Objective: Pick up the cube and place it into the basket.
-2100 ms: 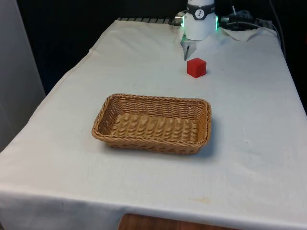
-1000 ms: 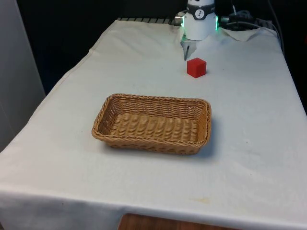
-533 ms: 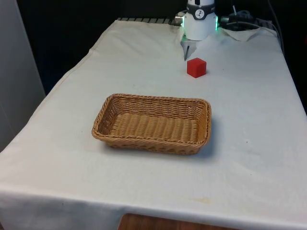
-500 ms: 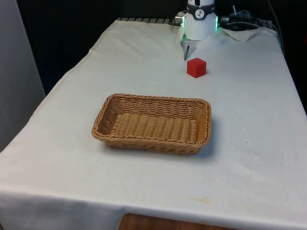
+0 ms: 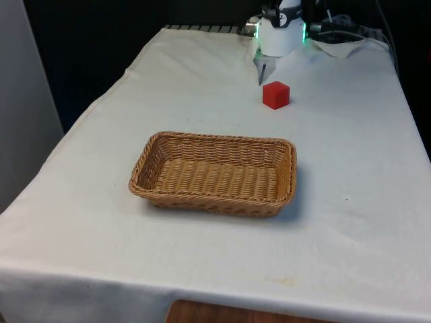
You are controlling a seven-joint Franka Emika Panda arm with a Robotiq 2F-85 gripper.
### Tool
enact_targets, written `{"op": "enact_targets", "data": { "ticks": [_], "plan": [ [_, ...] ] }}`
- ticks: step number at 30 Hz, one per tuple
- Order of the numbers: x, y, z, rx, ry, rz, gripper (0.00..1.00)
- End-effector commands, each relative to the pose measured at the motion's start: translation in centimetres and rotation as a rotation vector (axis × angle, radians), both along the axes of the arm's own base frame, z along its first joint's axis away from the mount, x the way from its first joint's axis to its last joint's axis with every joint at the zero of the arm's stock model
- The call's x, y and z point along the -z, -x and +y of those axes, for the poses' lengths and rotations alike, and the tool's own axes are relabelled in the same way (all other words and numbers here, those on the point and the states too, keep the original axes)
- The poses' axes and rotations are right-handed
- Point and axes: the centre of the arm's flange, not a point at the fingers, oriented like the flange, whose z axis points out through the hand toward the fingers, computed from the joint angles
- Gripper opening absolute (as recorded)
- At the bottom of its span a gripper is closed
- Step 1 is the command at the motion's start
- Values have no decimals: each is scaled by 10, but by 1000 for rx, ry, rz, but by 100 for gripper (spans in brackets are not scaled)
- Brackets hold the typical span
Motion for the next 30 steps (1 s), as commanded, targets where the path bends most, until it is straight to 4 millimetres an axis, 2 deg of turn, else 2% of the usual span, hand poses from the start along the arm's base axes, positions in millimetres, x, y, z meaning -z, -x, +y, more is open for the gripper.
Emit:
{"op": "enact_targets", "data": {
  "ticks": [1, 16, 27, 30],
  "plan": [
    [3, 0, 0, -10, 7, -16, 100],
    [31, 1, 1, -122, 12, -65, 100],
    [35, 2, -1, -128, 14, -58, 100],
    [42, 5, -4, -128, 13, -50, 100]
  ]
}}
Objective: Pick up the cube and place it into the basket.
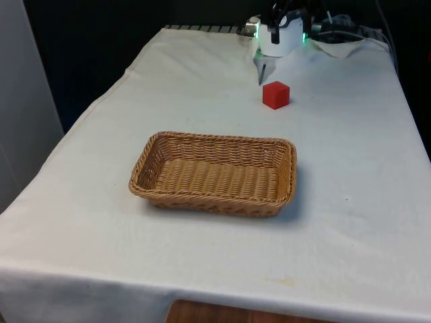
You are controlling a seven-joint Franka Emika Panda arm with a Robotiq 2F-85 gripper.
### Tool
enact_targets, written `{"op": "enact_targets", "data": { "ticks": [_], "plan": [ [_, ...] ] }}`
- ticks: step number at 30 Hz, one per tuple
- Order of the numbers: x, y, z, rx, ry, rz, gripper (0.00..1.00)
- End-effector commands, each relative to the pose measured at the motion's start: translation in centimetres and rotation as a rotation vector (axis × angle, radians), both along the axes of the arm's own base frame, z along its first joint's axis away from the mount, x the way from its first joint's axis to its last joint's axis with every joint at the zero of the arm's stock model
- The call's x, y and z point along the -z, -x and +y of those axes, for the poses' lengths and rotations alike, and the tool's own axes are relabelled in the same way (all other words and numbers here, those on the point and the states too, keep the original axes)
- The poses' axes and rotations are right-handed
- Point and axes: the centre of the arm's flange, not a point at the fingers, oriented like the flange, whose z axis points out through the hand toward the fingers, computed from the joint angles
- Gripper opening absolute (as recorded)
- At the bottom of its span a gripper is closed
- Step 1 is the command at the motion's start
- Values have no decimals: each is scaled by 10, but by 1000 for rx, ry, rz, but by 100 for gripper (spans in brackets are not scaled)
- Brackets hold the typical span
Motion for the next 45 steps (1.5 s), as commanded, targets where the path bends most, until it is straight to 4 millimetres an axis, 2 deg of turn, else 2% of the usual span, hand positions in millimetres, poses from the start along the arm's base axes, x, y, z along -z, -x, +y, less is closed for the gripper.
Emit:
{"op": "enact_targets", "data": {
  "ticks": [1, 6, 23, 24, 25, 32, 45],
  "plan": [
    [3, 1, -2, 0, 1, 0, 100],
    [8, 3, -4, 0, -2, 18, 100],
    [46, 7, -13, 1, 15, 69, 100],
    [43, 7, -12, 1, 9, 78, 100],
    [51, 7, -13, 1, 18, 75, 100],
    [72, 8, -14, 5, 32, 84, 100],
    [92, 10, -14, 7, 47, 74, 100]
  ]
}}
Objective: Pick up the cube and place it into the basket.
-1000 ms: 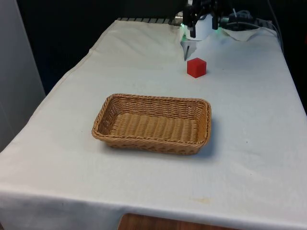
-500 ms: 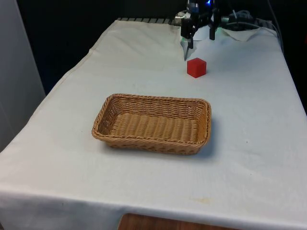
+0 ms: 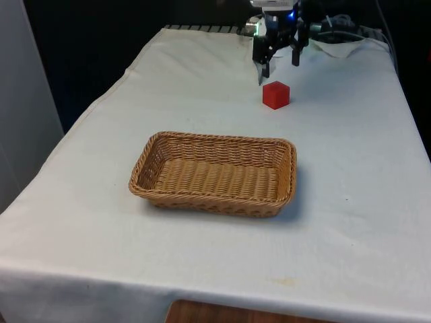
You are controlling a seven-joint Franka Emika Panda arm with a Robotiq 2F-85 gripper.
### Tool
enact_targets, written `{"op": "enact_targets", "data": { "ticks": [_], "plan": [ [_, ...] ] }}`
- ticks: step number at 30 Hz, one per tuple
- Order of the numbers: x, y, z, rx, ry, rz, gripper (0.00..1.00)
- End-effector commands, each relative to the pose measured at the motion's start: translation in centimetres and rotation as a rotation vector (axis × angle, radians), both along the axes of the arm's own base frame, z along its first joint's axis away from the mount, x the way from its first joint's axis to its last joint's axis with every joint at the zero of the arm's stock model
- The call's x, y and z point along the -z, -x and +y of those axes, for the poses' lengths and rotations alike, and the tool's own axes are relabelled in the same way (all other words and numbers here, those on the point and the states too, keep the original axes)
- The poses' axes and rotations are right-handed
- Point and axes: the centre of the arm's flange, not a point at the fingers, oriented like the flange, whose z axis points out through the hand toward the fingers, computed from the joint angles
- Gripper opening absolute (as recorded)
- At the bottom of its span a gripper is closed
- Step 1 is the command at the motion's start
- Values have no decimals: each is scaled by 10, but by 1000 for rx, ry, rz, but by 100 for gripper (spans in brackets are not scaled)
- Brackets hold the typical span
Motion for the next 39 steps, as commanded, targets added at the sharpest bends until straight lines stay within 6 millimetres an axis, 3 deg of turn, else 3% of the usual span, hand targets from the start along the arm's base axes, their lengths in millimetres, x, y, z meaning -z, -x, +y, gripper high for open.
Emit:
{"op": "enact_targets", "data": {
  "ticks": [1, 39],
  "plan": [
    [2, -1, 1, 0, 11, -14, 100],
    [66, 1, 2, -11, 49, -55, 100]
  ]
}}
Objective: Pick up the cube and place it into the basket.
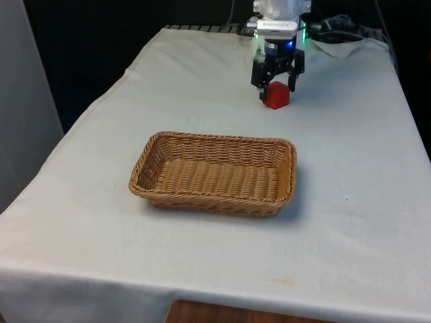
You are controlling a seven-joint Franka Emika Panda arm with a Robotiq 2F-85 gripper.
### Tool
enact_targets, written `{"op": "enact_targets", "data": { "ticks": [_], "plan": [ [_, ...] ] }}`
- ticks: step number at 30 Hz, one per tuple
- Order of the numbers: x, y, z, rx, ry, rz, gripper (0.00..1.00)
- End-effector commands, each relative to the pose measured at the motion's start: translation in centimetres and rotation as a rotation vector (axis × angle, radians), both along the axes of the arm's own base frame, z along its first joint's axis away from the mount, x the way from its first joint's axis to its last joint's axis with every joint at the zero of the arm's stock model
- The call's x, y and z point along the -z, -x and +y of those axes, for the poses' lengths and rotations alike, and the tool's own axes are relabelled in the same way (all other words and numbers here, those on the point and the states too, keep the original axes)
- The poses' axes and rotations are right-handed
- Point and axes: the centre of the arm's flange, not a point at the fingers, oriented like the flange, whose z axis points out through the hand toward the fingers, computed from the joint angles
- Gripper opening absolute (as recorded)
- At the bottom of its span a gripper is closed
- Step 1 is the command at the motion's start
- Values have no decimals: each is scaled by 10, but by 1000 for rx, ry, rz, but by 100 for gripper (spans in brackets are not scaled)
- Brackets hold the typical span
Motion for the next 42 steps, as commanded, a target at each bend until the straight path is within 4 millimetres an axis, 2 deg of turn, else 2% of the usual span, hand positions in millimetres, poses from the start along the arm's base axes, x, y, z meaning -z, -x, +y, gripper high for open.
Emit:
{"op": "enact_targets", "data": {
  "ticks": [1, 8, 15, 16, 21, 22, 23, 24, 25, 34, 38, 39, 42],
  "plan": [
    [3, -1, -1, 4, 3, -11, 100],
    [11, -1, -2, 6, 8, -12, 100],
    [12, -1, -2, 3, 9, -7, 100],
    [12, -2, -2, 2, 9, -7, 96],
    [12, -1, -1, 1, 9, -4, 39],
    [12, -2, -2, 2, 9, -6, 39],
    [12, -2, -2, 2, 9, -5, 27],
    [12, -2, -2, 2, 9, -5, 6],
    [12, -2, -2, 2, 9, -4, 0],
    [12, -2, -2, 2, 9, -4, 0],
    [1, -3, -2, -1, 3, -11, 0],
    [4, -4, -1, -1, 4, -14, 0],
    [-9, -3, -3, -4, -2, -13, 0]
  ]
}}
